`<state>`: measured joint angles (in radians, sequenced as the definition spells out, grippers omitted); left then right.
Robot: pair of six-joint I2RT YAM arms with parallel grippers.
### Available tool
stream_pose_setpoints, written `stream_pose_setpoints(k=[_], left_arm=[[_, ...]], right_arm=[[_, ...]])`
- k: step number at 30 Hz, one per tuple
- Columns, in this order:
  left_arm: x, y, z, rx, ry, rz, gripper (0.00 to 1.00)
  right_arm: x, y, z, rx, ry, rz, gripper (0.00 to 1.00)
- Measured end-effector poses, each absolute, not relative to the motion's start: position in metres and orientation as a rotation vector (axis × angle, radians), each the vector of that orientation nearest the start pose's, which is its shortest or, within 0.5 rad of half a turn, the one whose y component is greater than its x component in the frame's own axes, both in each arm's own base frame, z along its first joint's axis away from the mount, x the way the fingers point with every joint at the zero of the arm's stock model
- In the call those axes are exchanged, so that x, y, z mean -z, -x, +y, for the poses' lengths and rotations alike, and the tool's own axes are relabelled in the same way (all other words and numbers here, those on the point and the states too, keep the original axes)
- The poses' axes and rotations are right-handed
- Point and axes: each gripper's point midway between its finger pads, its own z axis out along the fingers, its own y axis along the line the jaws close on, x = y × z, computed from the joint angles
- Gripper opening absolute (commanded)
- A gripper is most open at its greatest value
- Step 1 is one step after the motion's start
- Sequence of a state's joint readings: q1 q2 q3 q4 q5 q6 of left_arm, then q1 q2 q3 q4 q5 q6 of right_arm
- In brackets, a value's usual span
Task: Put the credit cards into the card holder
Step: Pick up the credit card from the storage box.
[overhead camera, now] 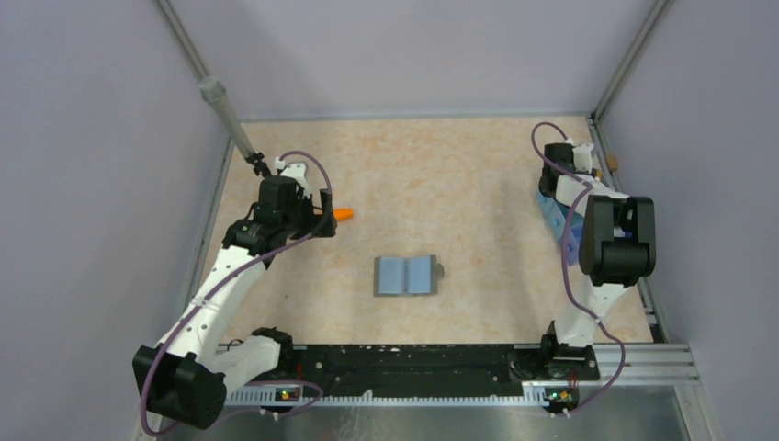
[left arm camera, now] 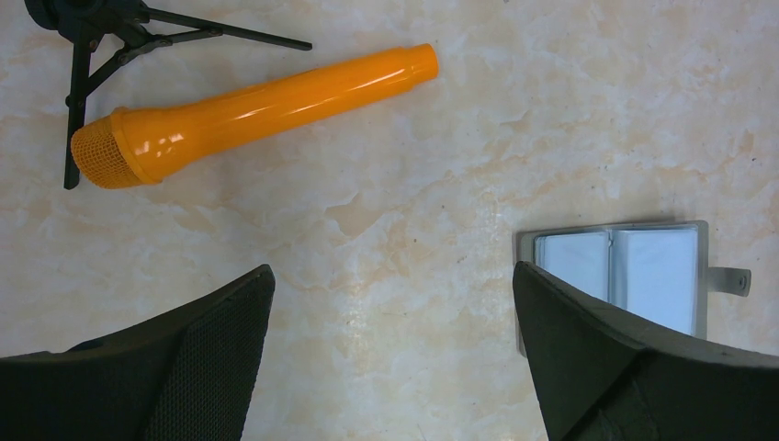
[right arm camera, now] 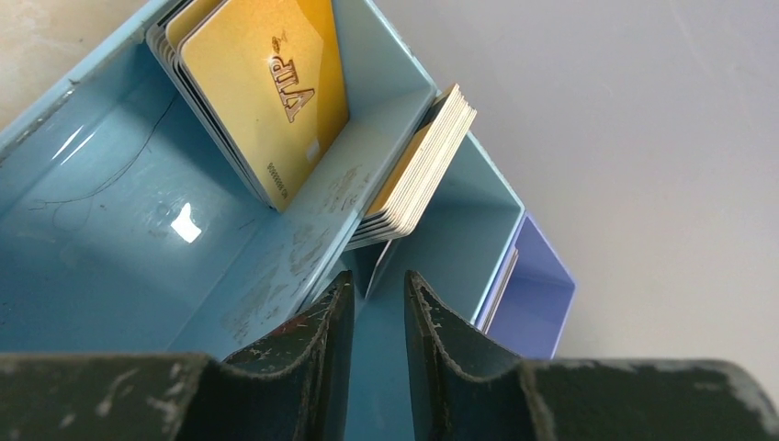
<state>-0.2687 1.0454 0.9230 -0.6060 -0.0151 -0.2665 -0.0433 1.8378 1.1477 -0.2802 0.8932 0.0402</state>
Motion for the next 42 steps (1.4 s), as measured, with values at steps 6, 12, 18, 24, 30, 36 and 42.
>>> stream_pose_setpoints(k=[6,12,18,24,30,36,42], left_arm=[[-0.175,-0.285,-0.087,0.257,0.005,2.313,0.99],[-0.175,-0.285,-0.087,0.256,0.005,2.314,0.99],[-0.175,-0.285,-0.087,0.257,0.005,2.314,0.99],[-0.175,-0.285,-0.087,0.257,0.005,2.314,0.99],[-0.175,-0.285,-0.087,0.257,0.005,2.314,0.99],[-0.175,-0.285,-0.087,0.257,0.005,2.314,0.99],[-0.175,-0.284,-0.087,0.257,0.005,2.314,0.99]], right_arm=[[-0.084,-0.379,-0.156,1.141,-0.459,2.297,0.24],[-0.082,-0.377,-0.158,1.156,-0.466,2.299,0.23],[-0.078,-0.376,-0.161,1.166,-0.470,2.307,0.20],[-0.076,-0.377,-0.163,1.173,-0.478,2.301,0.15],[-0.074,-0.378,-0.166,1.177,-0.485,2.297,0.00],[-0.074,-0.377,-0.166,1.171,-0.499,2.294,0.00],[-0.096,-0.375,-0.157,1.142,-0.505,2.261,0.00]])
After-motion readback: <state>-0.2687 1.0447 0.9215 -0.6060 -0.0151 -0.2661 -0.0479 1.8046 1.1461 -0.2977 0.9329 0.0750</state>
